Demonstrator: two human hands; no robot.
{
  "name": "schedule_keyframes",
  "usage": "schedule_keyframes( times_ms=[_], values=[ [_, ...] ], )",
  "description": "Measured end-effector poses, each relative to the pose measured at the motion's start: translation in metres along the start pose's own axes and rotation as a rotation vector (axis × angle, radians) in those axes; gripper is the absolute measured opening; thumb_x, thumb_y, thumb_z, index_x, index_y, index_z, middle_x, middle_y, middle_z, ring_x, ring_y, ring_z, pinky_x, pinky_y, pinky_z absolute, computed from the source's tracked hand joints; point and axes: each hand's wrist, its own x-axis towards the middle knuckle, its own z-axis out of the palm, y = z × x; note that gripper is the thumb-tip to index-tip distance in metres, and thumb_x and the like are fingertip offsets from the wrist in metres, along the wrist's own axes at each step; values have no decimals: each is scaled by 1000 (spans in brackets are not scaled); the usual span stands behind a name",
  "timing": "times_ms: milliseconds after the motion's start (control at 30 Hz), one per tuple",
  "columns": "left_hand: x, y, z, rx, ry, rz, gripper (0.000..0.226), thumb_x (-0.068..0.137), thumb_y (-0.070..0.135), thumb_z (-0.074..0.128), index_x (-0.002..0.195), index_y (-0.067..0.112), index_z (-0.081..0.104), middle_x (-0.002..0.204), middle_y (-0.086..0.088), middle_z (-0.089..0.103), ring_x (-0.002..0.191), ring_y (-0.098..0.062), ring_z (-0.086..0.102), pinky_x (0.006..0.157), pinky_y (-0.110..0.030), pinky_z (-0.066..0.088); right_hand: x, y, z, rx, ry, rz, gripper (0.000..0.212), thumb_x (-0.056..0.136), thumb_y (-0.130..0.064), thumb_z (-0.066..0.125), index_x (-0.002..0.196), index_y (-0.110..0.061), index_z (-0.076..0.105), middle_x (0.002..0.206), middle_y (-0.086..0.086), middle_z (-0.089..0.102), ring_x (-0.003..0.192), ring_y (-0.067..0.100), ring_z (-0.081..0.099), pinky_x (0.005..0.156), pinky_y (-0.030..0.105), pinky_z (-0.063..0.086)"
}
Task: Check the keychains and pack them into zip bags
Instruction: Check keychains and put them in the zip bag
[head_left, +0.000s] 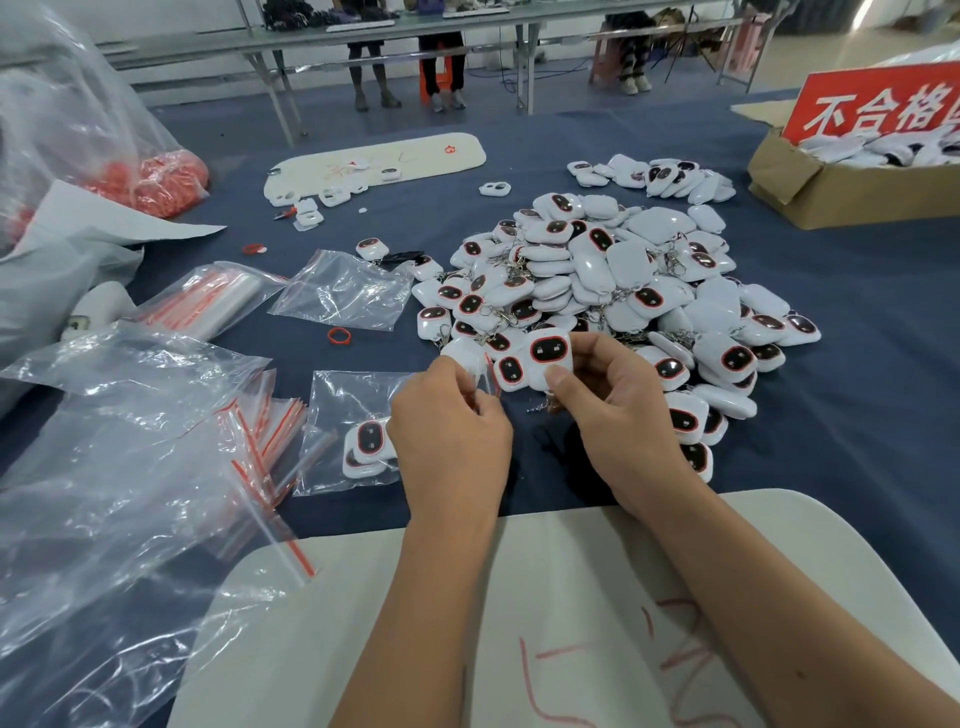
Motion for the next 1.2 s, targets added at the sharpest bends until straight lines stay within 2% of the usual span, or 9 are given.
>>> schedule_keyframes(
  times_ms=[200, 300, 500, 633, 733, 900, 1033, 1100, 1200],
  values=[
    [2, 2, 1, -277, -1, -26, 15, 82, 7, 72, 72, 17, 68, 63, 11, 64, 66, -7, 63, 62, -16, 47, -2, -4, 2, 190, -68, 79, 17, 108, -5, 51, 124, -11, 56, 103, 13, 68, 69, 23, 72, 64, 30, 59],
    [1, 4, 2, -354, 18, 24, 21, 81, 4, 72, 70, 20, 66, 61, 13, 63, 65, -2, 62, 60, -9, 45, -3, 0, 3, -9, -62, 68, 20, 103, -6, 60, 117, -20, 60, 93, 4, 69, 62, 16, 64, 55, 29, 51],
    [-2, 6, 1, -271, 74, 279, 17, 83, 5, 72, 74, 16, 63, 69, 8, 62, 63, -10, 58, 61, -32, 50, -2, 0, 4, -190, -157, 9, 24, 101, -8, 60, 105, -23, 79, 75, -14, 73, 66, 0, 60, 66, 17, 44],
    [-7, 9, 0, -297, 57, 407, 12, 85, 8, 69, 78, 14, 62, 72, 7, 62, 64, -13, 57, 59, -34, 48, -3, -1, 4, -133, -62, 25, 3, 99, -20, 72, 98, -18, 69, 78, 6, 75, 73, 24, 72, 66, 39, 53],
    [-9, 11, 1, -334, 67, 417, 9, 87, 11, 69, 79, 13, 64, 73, 6, 63, 65, -15, 59, 60, -36, 49, -5, -3, 0, -61, -28, -50, 11, 99, -18, 72, 89, -15, 73, 76, 5, 74, 67, 23, 69, 62, 35, 54],
    [-5, 8, -1, -364, 184, 314, 11, 86, 7, 69, 78, 12, 64, 71, 4, 61, 65, -13, 57, 61, -39, 48, -9, -8, 3, 20, -278, -93, 32, 102, 5, 55, 109, -16, 78, 74, -8, 73, 58, 1, 60, 56, 12, 46],
    [-7, 9, -4, -381, 293, 318, 8, 86, 7, 68, 80, 11, 66, 72, 4, 62, 66, -12, 56, 62, -29, 46, -12, -13, 10, -257, -551, -54, 42, 86, 1, 43, 84, -32, 69, 62, 2, 65, 55, 11, 58, 58, 30, 47],
    [-9, 11, -4, -392, 319, 335, 9, 87, 5, 69, 80, 10, 67, 73, 4, 63, 67, -10, 56, 62, -23, 44, -14, -14, 12, -286, -534, -88, 40, 76, -5, 41, 74, -35, 66, 55, -9, 61, 53, 4, 54, 56, 30, 44],
    [-7, 10, -2, -403, 312, 338, 12, 87, 2, 70, 80, 11, 66, 73, 4, 62, 67, -9, 55, 62, -22, 44, -15, -13, 10, -271, -214, -255, 43, 82, 5, 50, 86, -29, 77, 68, -15, 69, 58, 3, 56, 56, 25, 46]
  ],
)
